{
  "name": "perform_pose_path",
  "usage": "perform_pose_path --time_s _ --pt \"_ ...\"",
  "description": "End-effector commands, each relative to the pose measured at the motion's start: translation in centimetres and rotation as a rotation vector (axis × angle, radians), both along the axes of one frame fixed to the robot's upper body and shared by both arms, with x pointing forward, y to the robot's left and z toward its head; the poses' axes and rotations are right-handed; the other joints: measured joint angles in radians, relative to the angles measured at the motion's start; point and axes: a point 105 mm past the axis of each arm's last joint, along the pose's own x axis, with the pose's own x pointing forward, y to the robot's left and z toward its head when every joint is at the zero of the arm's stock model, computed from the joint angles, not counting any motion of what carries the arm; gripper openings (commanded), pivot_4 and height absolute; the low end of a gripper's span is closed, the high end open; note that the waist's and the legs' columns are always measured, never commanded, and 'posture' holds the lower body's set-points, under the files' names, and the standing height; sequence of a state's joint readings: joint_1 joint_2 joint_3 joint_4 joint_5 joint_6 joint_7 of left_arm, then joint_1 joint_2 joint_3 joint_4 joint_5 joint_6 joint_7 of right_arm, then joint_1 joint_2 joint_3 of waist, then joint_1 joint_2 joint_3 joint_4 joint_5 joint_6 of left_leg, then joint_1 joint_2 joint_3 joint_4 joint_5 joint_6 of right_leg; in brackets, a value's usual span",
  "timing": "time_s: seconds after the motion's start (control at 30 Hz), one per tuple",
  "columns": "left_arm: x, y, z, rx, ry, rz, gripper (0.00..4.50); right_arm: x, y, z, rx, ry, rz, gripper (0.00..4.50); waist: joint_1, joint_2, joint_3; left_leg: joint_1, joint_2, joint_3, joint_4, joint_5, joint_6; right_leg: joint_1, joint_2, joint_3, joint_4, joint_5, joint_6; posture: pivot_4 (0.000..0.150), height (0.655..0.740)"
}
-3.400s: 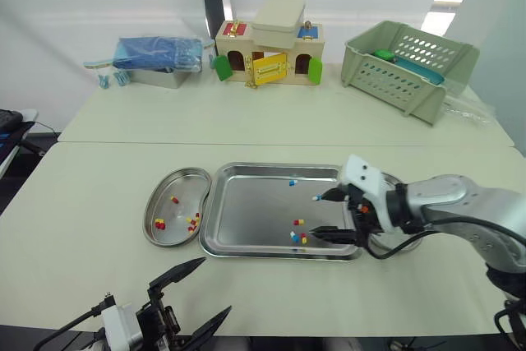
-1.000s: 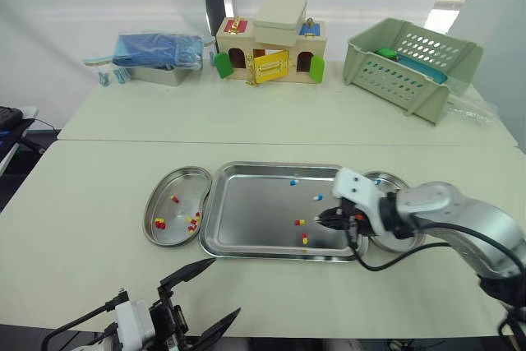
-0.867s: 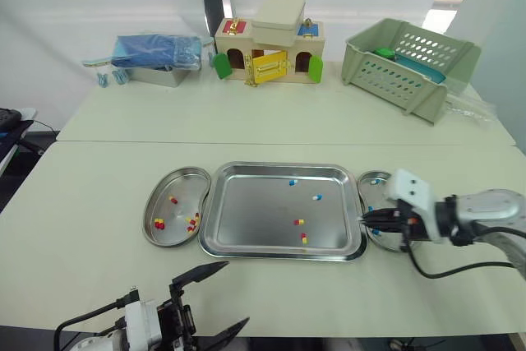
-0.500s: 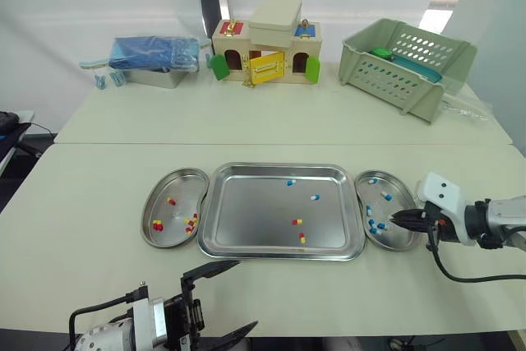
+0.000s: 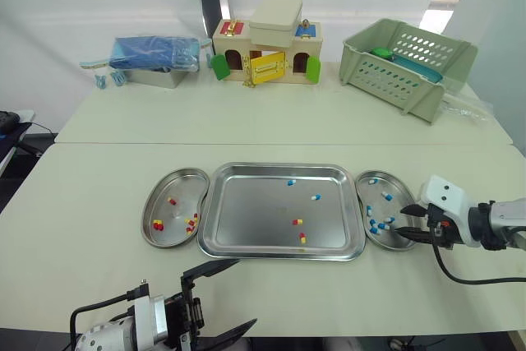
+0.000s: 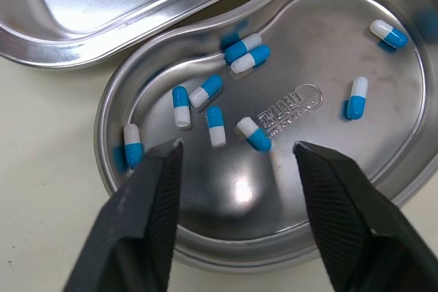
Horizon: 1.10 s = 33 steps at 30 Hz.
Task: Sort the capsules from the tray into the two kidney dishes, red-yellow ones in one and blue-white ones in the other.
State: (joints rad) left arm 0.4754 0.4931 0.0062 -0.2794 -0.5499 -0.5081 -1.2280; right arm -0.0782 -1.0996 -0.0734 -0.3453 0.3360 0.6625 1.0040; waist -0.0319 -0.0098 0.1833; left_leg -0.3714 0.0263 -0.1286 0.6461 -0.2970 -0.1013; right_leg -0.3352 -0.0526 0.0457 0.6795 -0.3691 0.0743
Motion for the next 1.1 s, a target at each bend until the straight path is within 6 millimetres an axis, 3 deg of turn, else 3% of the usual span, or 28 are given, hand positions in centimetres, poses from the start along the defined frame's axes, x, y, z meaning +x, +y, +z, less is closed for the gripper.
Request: perform_pose_path --time_s 0.03,0.1,0.23,0.5,0.63,0.87,1.1 --pt "0.2 0.2 0.4 -0.014 -0.013 0.02 4.5 0.1 -0.3 1.6 0.041 -0.045 -0.003 3.88 0.0 0.0 0.0 0.0 0.0 0.0 0.0 0.0 0.0 0.0 0.0 0.0 0.0 0.0 0.0 0.15 0.74" --pt "0.5 0.3 0.5 -0.025 -0.003 0.047 4.5 0.0 -0.5 2.4 0.089 -0.072 -0.01 4.48 0.001 0.0 0.0 0.0 0.0 0.0 0.0 0.0 0.0 0.0 0.0 0.0 0.0 0.0 0.0 0.15 0.74" --pt "0.6 0.5 0.8 -0.029 0.004 0.081 4.5 -0.6 -2.6 3.2 0.15 -0.111 -0.052 4.48 0.002 0.0 0.0 0.0 0.0 0.0 0.0 0.0 0.0 0.001 0.0 0.0 0.0 0.0 0.0 0.15 0.74" --pt "0.3 2.4 1.5 -0.022 0.022 0.227 4.5 -0.1 -9.6 4.2 0.215 -0.207 -0.213 4.48 -0.001 0.0 0.0 0.005 0.0 0.002 0.0 0.0 0.0 0.004 0.0 0.002 0.0 0.0 0.0 0.15 0.74" --pt "-0.8 3.9 1.0 0.001 0.06 0.323 4.5 -0.1 -12.1 3.4 0.17 -0.199 -0.26 4.48 -0.004 0.0 0.0 0.006 0.0 0.005 -0.001 0.0 0.0 0.003 0.0 0.005 0.0 0.0 0.0 0.15 0.74" --pt "-2.6 4.6 0.5 0.029 0.095 0.373 4.5 0.9 -13.1 3.0 0.164 -0.208 -0.268 4.48 -0.005 0.0 0.0 0.008 0.0 0.008 -0.001 0.0 0.0 0.003 0.0 0.009 0.001 0.0 0.0 0.15 0.74" --pt "-2.5 5.0 0.3 0.043 0.085 0.389 4.5 1.6 -12.8 3.0 0.153 -0.213 -0.234 4.48 -0.003 0.0 0.0 0.008 0.0 0.012 -0.001 -0.001 0.001 0.002 0.0 0.013 0.0 0.001 0.001 0.15 0.74"
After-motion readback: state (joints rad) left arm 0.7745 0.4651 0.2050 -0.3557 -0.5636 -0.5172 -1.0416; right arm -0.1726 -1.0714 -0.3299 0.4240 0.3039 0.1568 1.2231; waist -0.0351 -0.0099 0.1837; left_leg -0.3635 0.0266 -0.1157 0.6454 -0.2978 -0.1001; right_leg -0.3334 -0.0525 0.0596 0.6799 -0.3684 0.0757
